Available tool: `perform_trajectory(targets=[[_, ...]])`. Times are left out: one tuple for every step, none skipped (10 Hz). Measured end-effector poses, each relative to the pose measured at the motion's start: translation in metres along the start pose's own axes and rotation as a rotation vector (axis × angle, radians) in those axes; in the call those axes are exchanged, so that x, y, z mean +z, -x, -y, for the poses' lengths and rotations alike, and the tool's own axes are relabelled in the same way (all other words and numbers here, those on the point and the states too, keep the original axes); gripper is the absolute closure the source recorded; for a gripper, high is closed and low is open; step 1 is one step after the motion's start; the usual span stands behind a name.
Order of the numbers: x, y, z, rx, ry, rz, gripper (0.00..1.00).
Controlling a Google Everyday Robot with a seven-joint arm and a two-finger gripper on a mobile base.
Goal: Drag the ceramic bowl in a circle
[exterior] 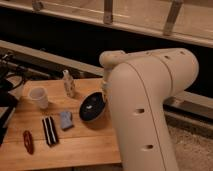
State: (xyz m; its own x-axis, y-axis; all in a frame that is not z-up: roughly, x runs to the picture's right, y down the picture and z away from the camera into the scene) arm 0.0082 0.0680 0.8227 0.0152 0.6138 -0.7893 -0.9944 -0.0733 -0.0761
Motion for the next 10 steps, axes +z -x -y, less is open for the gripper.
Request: perform_trajectory(targets=[[0.000,-0.002,0.000,0.002,0.000,-0.002,0.76],[0.000,-0.001,0.002,0.004,0.000,-0.001,0.77],[-0.001,-0.001,0.003,0.014,0.005,0.004,0.82],[-0.007,0.007,0.013,0.057,0.035,0.021,0.96],[-0.010,0.015,0.023,0.078,0.058,0.029,0.99],[-0.013,0.027,0.030,0.099,0.077,0.034,1.00],[-0.014,0.040,0.032,0.117,0.099,0.036,1.00],[-0.017,0.062,0.042,0.179,0.125,0.040,1.00],[-0.018,0.072,0.050,0.226,0.132,0.045,1.00],[-0.019,0.079,0.059,0.282,0.134,0.049,1.00]])
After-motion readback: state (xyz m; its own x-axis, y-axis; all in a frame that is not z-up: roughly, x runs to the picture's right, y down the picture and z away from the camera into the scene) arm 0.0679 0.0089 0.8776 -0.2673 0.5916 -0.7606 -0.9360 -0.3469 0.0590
